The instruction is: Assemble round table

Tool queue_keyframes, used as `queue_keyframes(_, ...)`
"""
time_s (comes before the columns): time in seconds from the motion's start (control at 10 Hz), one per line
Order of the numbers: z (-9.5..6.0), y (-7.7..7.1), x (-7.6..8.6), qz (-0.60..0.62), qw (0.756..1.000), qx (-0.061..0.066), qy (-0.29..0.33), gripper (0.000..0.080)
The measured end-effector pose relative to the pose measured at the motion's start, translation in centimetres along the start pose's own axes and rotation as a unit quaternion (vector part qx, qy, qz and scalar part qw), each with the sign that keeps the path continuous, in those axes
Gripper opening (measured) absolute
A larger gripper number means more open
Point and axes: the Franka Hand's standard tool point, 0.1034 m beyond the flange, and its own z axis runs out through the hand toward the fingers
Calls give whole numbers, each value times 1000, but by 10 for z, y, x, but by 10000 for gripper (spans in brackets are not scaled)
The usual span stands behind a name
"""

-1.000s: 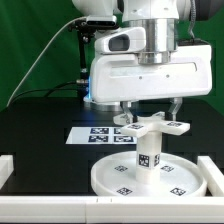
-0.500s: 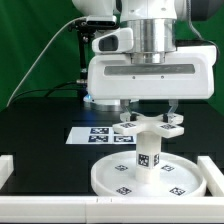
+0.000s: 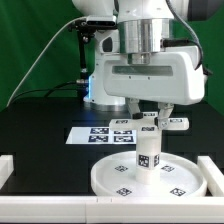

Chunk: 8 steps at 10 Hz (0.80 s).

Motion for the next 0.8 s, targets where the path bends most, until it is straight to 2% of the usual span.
queue_keyframes(0.2, 0, 0, 0, 14, 1000, 0, 0, 440)
queue_keyframes(0.3, -1, -1, -2, -6, 1000, -3, -1, 538)
queue_keyframes(0.4, -10, -5, -5, -42, 999, -6, -10, 538)
queue_keyframes(0.5, -24, -10, -2, -95, 995, 1, -14, 624)
queue_keyframes(0.6, -31, -11, 1, -170, 985, 7, -15, 645)
queue_keyframes(0.8, -34, -12, 3, -311, 950, 8, -16, 649)
